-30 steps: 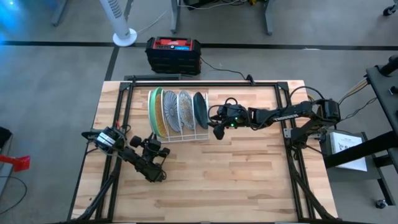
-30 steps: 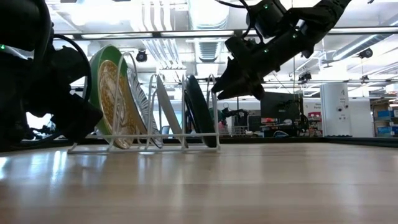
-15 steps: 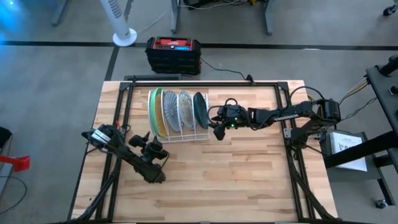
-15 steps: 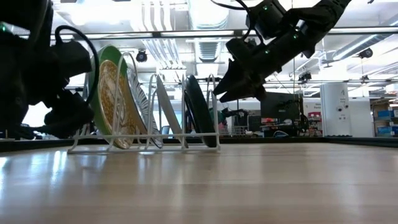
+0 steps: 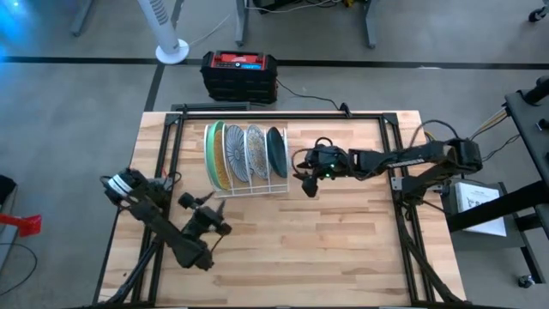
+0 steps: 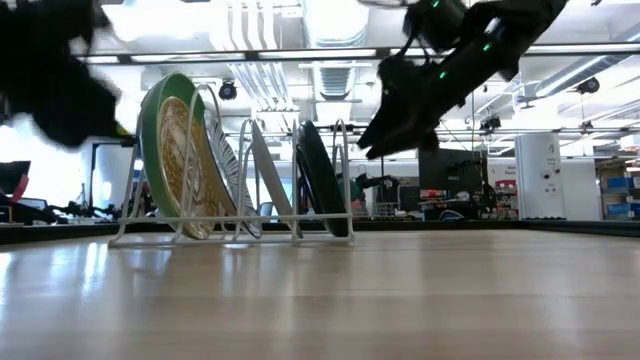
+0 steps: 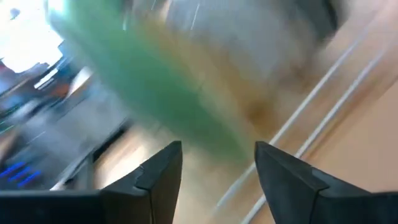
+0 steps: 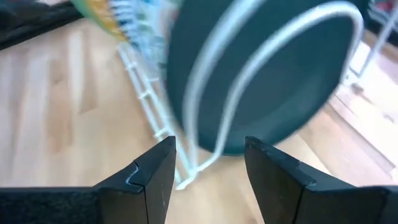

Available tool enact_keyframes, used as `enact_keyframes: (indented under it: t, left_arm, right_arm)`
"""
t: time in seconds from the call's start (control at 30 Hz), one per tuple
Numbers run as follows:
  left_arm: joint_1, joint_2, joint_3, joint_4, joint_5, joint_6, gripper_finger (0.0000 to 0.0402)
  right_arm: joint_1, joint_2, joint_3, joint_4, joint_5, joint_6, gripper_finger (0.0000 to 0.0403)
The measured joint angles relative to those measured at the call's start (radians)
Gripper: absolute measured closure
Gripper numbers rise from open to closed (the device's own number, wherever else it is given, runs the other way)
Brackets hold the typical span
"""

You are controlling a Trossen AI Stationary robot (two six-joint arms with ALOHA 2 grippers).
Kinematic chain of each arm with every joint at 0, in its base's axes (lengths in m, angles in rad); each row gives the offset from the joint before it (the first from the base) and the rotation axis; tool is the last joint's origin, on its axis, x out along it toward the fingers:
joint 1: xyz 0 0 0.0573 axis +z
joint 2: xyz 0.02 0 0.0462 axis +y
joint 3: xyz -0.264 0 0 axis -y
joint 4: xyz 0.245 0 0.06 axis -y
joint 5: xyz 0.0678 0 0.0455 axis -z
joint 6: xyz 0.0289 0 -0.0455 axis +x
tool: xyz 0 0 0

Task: Sort dishes
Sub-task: Return to Home Position

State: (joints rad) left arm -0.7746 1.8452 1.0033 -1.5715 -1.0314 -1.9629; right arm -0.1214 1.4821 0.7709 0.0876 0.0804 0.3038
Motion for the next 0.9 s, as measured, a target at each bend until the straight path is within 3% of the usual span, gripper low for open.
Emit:
enact_keyframes:
  t: [0.17, 0.3, 0.47, 0.77, 0.9]
  left_arm:
    - [-0.008, -0.060, 0.057, 0.001, -0.517, -0.080, 0.0226]
    - [0.088, -0.064, 0.185, 0.033, -0.539, 0.149, 0.0245]
    - [0.198, -0.032, 0.369, 0.064, -0.540, 0.604, 0.0250]
    - [0.220, -0.017, 0.743, 0.060, -0.535, 1.290, 0.0251]
    - [0.215, -0.018, 0.917, 0.060, -0.542, 1.475, 0.0251]
  right_arm:
    - [0.071, -0.115, -0.047, 0.040, 0.001, -0.098, 0.0229]
    - [0.150, -0.188, -0.101, 0.249, -0.003, -0.201, 0.0239]
    - [0.207, -0.213, -0.121, 0.448, -0.003, -0.301, 0.0257]
    - [0.209, -0.292, -0.121, 0.302, -0.001, -0.306, 0.0293]
    - [0.218, -0.338, -0.121, 0.240, -0.003, -0.305, 0.0303]
